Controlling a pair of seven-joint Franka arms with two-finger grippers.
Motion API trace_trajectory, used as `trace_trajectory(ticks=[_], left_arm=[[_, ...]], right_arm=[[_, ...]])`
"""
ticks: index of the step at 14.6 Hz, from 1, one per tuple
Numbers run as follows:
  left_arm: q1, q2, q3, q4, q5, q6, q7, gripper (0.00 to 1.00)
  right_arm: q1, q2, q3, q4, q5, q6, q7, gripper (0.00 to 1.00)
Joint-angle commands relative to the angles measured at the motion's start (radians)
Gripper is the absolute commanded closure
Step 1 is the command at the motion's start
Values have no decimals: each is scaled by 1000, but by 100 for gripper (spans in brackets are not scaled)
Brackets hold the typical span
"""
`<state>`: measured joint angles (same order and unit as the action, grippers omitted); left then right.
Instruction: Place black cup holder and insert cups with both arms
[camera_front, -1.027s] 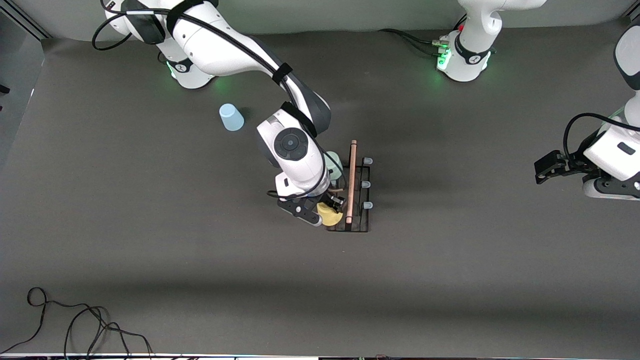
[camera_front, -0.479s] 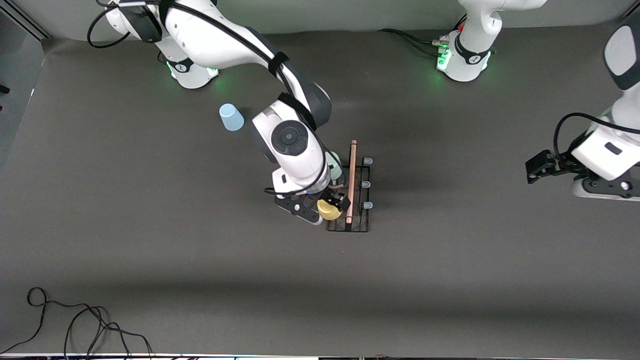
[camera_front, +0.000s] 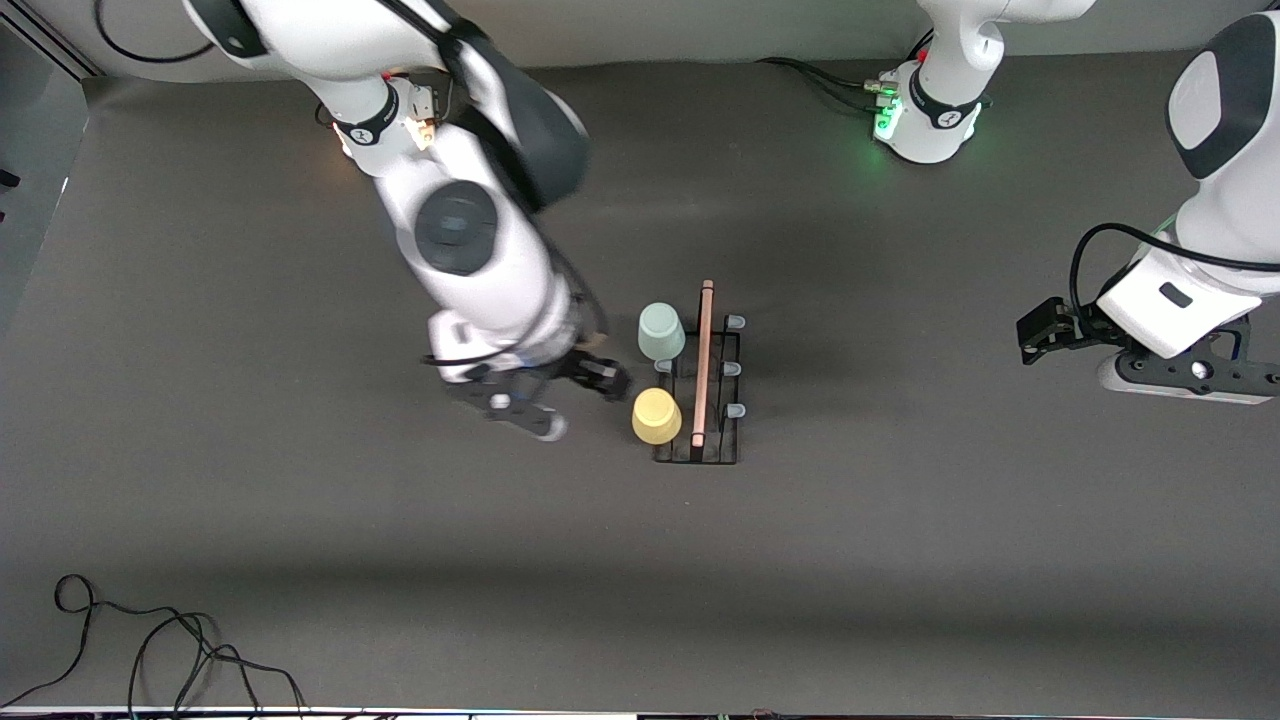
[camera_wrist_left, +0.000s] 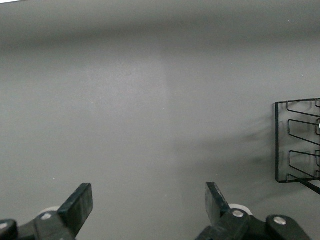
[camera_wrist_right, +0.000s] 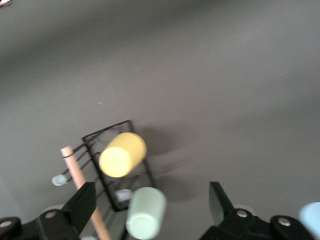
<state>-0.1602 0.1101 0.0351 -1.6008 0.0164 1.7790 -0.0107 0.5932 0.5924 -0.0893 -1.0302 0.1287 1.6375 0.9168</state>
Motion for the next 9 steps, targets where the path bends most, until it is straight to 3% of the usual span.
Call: trace_trajectory(ticks=[1,5,9], left_arm=[[5,-7,19,4,-29,5,-2,0],[69,-9,23,-2,-23,2,81,0],[103,-10,23,-2,-15,-20,140,0]], right_arm=[[-93,-97,5,-21,-8,-138,-190,0],[-260,-181,5,-24,-8,-312,-450,0],[-390,-248,5,-66,-50,-390,-623,0]])
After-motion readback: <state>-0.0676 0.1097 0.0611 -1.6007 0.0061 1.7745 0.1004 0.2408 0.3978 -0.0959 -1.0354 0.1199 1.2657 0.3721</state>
